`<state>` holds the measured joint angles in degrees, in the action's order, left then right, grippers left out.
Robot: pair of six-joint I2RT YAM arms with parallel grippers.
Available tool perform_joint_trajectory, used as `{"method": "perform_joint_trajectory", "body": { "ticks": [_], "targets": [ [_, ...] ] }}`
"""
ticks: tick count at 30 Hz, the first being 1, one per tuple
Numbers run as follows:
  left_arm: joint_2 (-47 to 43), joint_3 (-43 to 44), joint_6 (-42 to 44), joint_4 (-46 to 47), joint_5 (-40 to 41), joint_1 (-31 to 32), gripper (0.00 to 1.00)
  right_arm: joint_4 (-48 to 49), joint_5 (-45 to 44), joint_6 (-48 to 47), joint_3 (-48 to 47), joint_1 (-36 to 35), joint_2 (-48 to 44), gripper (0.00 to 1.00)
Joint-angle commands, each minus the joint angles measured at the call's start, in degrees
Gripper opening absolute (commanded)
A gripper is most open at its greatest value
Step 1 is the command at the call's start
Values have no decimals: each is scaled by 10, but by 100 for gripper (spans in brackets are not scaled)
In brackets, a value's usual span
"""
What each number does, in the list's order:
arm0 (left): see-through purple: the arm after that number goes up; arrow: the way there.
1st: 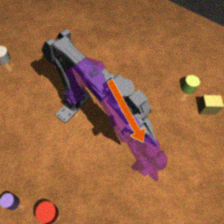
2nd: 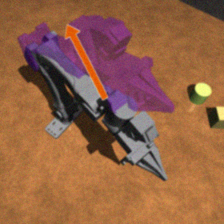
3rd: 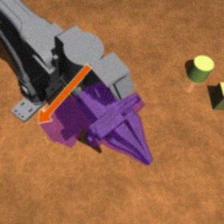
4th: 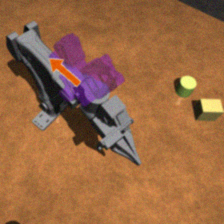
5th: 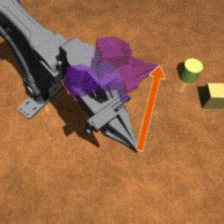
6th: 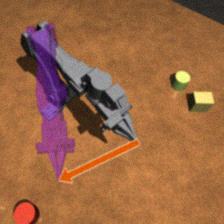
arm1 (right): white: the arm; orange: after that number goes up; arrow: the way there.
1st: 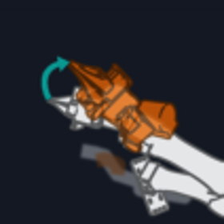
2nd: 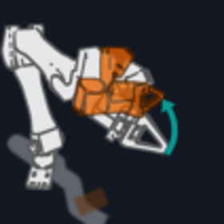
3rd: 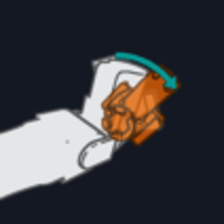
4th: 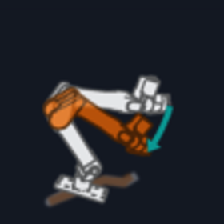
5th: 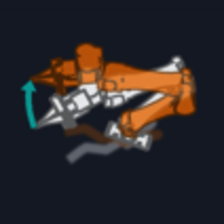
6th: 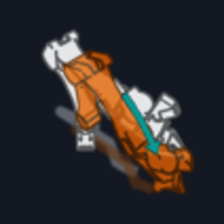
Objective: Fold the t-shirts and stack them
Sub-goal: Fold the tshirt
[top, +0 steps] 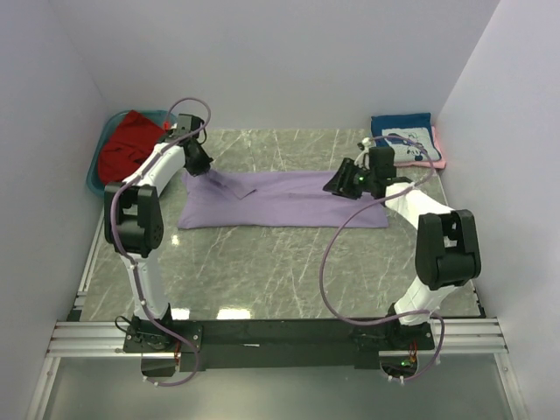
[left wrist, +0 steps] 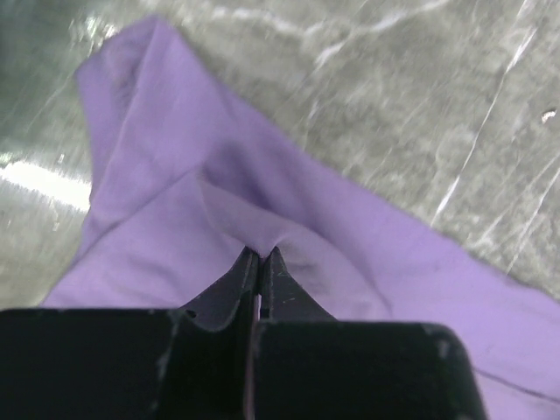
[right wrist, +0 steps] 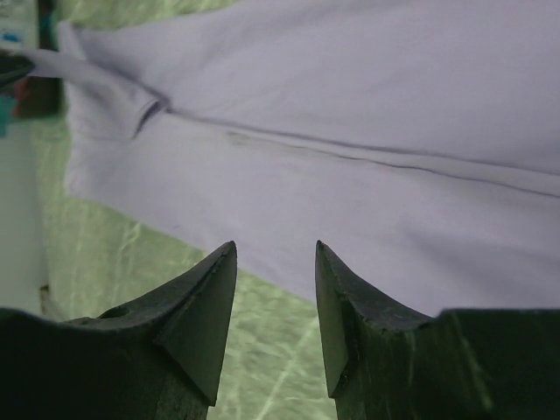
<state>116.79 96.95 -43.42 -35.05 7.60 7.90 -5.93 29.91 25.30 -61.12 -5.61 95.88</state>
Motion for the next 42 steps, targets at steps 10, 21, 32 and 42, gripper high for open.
{"method": "perform_joint_trajectory", "body": {
  "ticks": [10,21,32,42],
  "targets": [
    [-71,-24,7,-27,-5,-4,2,285,19,232,-13,-184,84,53],
    [-63,-30,18,-18,-13,-4,2,385,-110,347,-114,-276,233,54],
    [-55,-34,22,-14,-16,-6,2,335,-173,375,-205,-310,319,54],
    [-55,-33,22,-14,-16,-10,2,289,-217,383,-205,-324,324,53]
  ]
}}
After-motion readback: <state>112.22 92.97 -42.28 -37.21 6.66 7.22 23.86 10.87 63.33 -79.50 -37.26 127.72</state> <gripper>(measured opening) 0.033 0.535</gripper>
